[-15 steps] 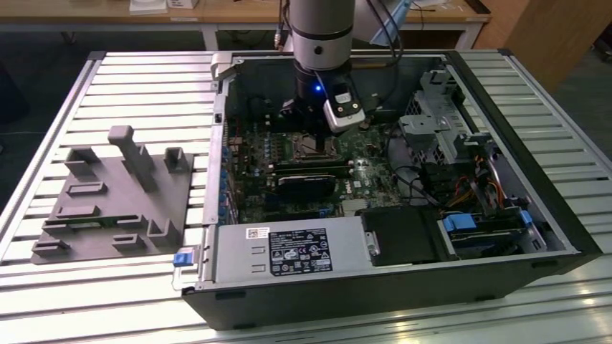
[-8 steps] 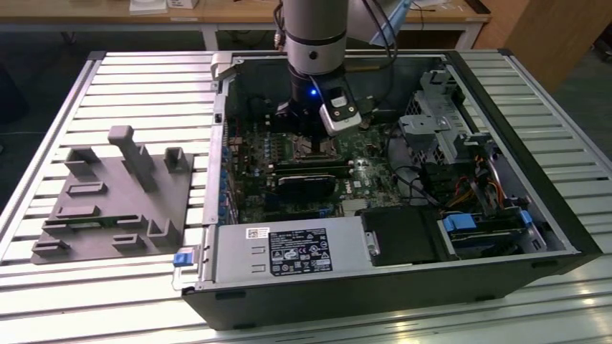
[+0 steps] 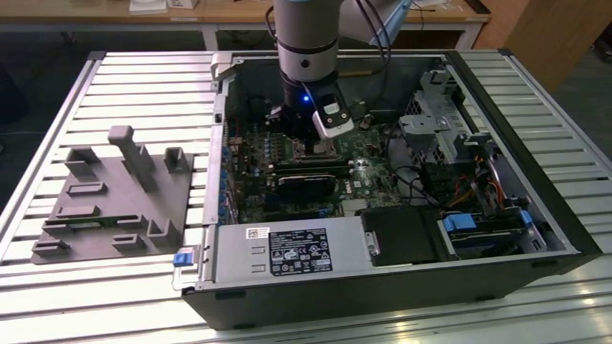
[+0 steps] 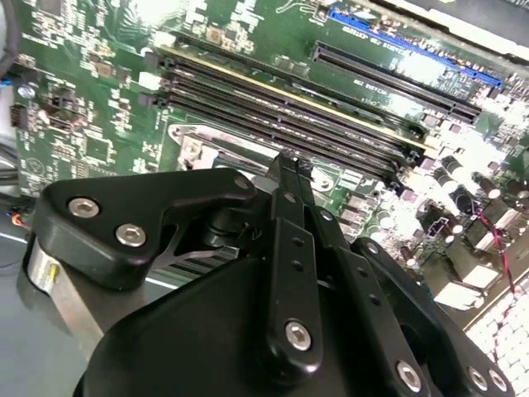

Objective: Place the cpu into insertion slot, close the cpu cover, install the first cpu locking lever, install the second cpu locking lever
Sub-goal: 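Install the second cpu locking lever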

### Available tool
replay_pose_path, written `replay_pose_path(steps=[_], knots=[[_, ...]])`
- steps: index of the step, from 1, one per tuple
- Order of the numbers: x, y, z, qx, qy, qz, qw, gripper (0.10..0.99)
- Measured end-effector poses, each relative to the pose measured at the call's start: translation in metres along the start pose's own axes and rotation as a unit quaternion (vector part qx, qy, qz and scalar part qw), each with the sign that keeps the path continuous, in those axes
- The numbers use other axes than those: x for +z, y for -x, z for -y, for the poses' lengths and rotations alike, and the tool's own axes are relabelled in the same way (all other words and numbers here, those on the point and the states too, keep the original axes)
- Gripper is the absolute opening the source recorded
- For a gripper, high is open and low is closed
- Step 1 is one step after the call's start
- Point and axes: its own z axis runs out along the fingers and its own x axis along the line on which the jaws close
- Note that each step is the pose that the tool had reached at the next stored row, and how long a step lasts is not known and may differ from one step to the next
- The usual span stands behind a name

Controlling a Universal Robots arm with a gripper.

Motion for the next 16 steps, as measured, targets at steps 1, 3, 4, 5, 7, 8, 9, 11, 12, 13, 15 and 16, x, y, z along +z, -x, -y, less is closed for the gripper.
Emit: replay_pose_path(steps=[1,3,4,5,7,8,9,11,12,13,15,16], knots=[[0.0009,-0.0004,0.0011,-0.001,0.0003,-0.0002,1.0,0.106],[0.0031,-0.0013,0.0034,-0.003,0.0011,-0.0004,1.0,0.106],[0.0043,-0.0015,0.0043,-0.003,0.0014,-0.0006,1.0,0.106],[0.0055,-0.0017,0.005,-0.004,0.0023,-0.0008,1.0,0.106],[0.0073,-0.0021,0.0058,-0.004,0.0033,-0.0011,1.0,0.106],[0.008,-0.0021,0.0061,-0.004,0.0039,-0.0013,1.0,0.106],[0.0086,-0.0022,0.0063,-0.004,0.0049,-0.0015,1.0,0.106],[0.0089,-0.0023,0.0063,-0.004,0.0053,-0.0015,1.0,0.106],[0.0089,-0.0023,0.0064,-0.004,0.0052,-0.0016,1.0,0.106],[0.0089,-0.0023,0.0064,-0.004,0.0052,-0.0016,1.0,0.106],[0.0091,-0.0023,0.0064,-0.004,0.0053,-0.0016,1.0,0.106],[0.0091,-0.0024,0.0064,-0.004,0.0053,-0.0015,1.0,0.106]])
